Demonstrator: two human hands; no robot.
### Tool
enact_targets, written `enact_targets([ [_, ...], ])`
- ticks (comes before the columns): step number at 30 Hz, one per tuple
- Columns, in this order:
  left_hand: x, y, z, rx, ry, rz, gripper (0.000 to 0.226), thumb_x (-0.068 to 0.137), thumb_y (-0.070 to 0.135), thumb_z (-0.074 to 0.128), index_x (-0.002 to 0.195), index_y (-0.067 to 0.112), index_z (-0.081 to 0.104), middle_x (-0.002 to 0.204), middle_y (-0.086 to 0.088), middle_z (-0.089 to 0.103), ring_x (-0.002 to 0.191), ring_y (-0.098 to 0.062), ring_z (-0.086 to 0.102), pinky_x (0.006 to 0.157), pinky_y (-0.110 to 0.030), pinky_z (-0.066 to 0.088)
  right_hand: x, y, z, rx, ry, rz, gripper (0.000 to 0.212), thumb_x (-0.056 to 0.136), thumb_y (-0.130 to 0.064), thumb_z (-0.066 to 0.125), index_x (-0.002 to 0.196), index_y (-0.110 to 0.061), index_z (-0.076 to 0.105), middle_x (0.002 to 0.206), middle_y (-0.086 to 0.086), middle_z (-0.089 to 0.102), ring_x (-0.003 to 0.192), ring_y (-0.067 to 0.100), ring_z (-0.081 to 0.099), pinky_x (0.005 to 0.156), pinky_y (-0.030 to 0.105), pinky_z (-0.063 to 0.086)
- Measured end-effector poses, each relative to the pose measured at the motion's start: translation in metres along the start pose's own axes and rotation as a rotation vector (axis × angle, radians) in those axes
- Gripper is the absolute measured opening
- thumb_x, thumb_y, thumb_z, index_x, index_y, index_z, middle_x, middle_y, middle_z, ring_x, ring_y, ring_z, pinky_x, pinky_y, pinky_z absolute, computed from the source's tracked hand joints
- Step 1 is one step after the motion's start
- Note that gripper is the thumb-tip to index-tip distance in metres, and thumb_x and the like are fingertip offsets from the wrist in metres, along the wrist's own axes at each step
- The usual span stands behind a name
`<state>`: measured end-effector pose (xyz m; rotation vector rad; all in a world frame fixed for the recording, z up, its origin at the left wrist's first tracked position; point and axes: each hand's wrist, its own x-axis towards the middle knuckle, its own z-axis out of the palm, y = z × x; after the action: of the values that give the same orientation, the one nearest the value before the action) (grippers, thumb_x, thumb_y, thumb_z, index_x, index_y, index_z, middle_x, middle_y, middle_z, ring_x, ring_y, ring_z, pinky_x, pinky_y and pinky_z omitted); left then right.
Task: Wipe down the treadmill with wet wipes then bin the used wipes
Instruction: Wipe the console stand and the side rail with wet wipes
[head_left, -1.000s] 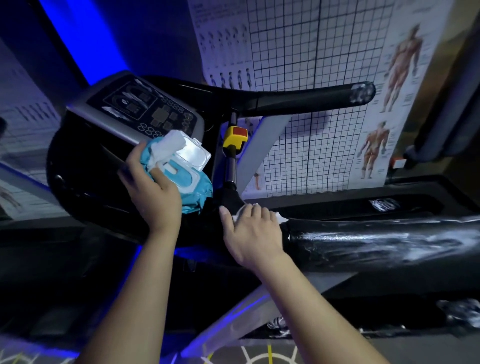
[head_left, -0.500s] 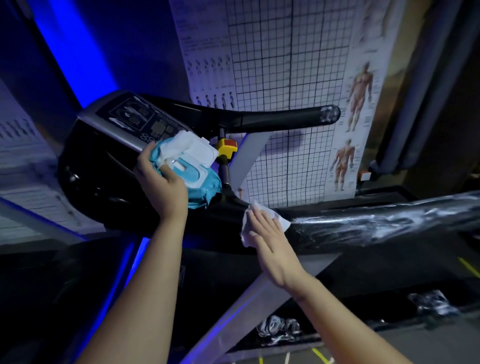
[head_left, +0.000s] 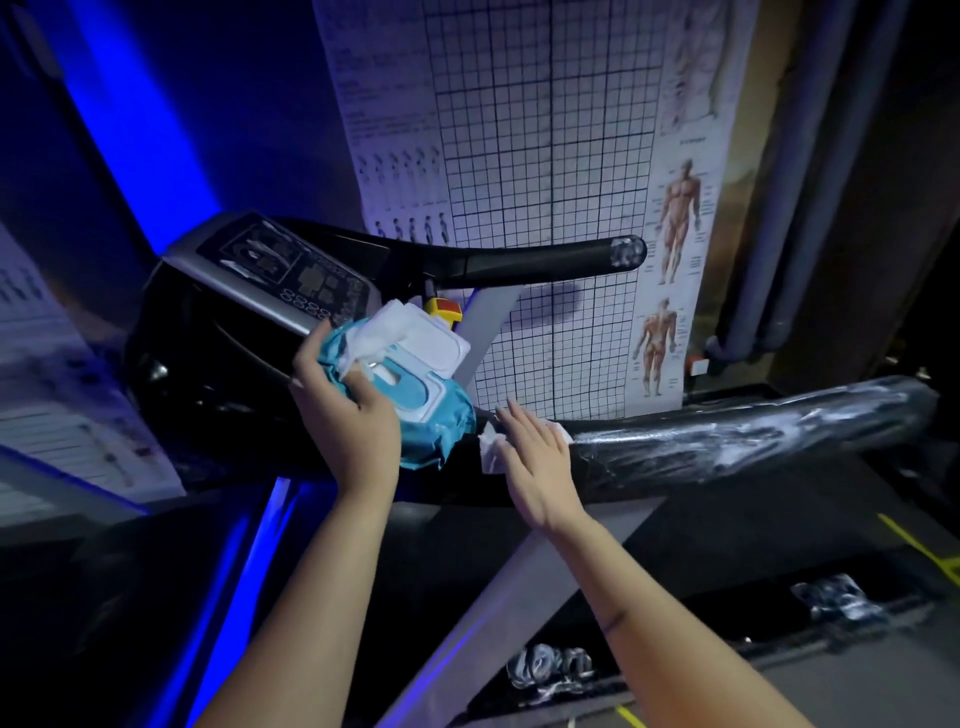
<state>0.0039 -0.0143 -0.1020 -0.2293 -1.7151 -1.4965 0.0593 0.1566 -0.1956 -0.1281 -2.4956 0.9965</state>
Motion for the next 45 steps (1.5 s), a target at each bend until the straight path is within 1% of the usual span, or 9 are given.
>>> enact_targets([
  [9, -0.018, 0.009, 0.025, 0.021, -0.047, -0.007, 0.053, 0.096, -0.007, 0.05, 0.146, 0.011, 0.055, 0.142, -0.012, 0.057, 0.123, -0.006, 0.051, 0.099, -0.001, 0.033, -0.036, 0.033, 0.013, -0.095, 0.12, -0.11, 0.055, 0.109, -0.031, 0.037, 0.16, -0.022, 0.021, 0.166, -0.017, 0.002, 0.154, 0.005, 0.0, 0.127, 0.035, 0.004],
  [13, -0.022, 0.008, 0.045, 0.036, -0.062, 0.014, 0.054, 0.095, -0.008, 0.05, 0.146, 0.01, 0.054, 0.141, -0.011, 0.056, 0.12, 0.001, 0.048, 0.101, -0.002, 0.032, -0.022, 0.035, 0.011, -0.19, 0.158, -0.103, 0.053, 0.105, -0.031, 0.039, 0.155, -0.013, 0.036, 0.164, -0.004, 0.018, 0.154, 0.012, 0.011, 0.125, 0.043, 0.016],
  [16, -0.025, 0.004, 0.066, 0.046, -0.063, 0.01, 0.054, 0.095, -0.008, 0.049, 0.146, 0.009, 0.054, 0.142, -0.014, 0.056, 0.125, -0.007, 0.05, 0.104, -0.004, 0.032, -0.019, 0.04, 0.008, -0.237, 0.156, -0.156, 0.052, 0.104, -0.028, 0.041, 0.151, -0.007, 0.042, 0.162, 0.01, 0.032, 0.152, 0.024, 0.026, 0.121, 0.048, 0.026],
  [22, -0.022, -0.006, 0.105, 0.078, -0.117, 0.029, 0.052, 0.095, -0.005, 0.049, 0.144, 0.011, 0.055, 0.142, -0.014, 0.055, 0.127, -0.013, 0.051, 0.104, -0.005, 0.033, -0.042, 0.068, 0.001, -0.329, 0.148, -0.229, 0.067, 0.096, -0.015, 0.049, 0.158, -0.005, 0.025, 0.167, 0.009, 0.015, 0.156, 0.024, 0.01, 0.122, 0.045, 0.026],
  [29, -0.027, -0.03, 0.111, 0.132, -0.077, 0.056, 0.052, 0.094, -0.001, 0.046, 0.145, 0.008, 0.054, 0.143, -0.016, 0.054, 0.133, -0.028, 0.053, 0.114, -0.029, 0.041, -0.04, 0.065, -0.002, -0.393, 0.187, -0.244, 0.063, 0.094, -0.022, 0.047, 0.15, 0.004, 0.038, 0.16, 0.02, 0.031, 0.152, 0.033, 0.023, 0.12, 0.05, 0.028],
  [34, -0.029, -0.029, 0.111, 0.131, 0.071, 0.025, 0.054, 0.095, -0.008, 0.045, 0.147, 0.005, 0.053, 0.142, -0.018, 0.05, 0.13, -0.021, 0.05, 0.107, -0.008, 0.034, -0.034, 0.046, 0.005, -0.36, 0.24, -0.211, 0.058, 0.089, -0.021, 0.042, 0.137, 0.01, 0.052, 0.15, 0.028, 0.043, 0.147, 0.039, 0.033, 0.12, 0.052, 0.025],
  [37, -0.031, -0.032, 0.111, 0.143, 0.075, 0.096, 0.053, 0.095, -0.009, 0.045, 0.146, 0.001, 0.053, 0.139, -0.019, 0.051, 0.129, -0.02, 0.05, 0.109, -0.01, 0.033, -0.024, 0.035, 0.002, -0.318, 0.209, -0.178, 0.059, 0.089, -0.021, 0.037, 0.138, 0.009, 0.051, 0.152, 0.028, 0.041, 0.149, 0.039, 0.029, 0.12, 0.053, 0.025],
  [41, -0.031, -0.031, 0.112, 0.152, 0.061, 0.074, 0.054, 0.094, -0.008, 0.043, 0.147, 0.002, 0.052, 0.139, -0.007, 0.046, 0.125, 0.001, 0.046, 0.108, -0.007, 0.032, -0.021, 0.037, 0.005, -0.237, 0.19, -0.125, 0.056, 0.09, -0.022, 0.04, 0.137, 0.005, 0.05, 0.153, 0.022, 0.042, 0.149, 0.035, 0.029, 0.122, 0.05, 0.022],
  [45, -0.032, -0.03, 0.112, 0.156, 0.039, 0.09, 0.055, 0.093, -0.009, 0.043, 0.147, 0.001, 0.051, 0.139, -0.012, 0.048, 0.127, -0.01, 0.048, 0.107, -0.006, 0.031, -0.021, 0.035, 0.01, -0.271, 0.218, -0.074, 0.057, 0.101, -0.036, 0.038, 0.146, 0.0, 0.044, 0.159, 0.015, 0.037, 0.151, 0.028, 0.026, 0.124, 0.045, 0.019],
])
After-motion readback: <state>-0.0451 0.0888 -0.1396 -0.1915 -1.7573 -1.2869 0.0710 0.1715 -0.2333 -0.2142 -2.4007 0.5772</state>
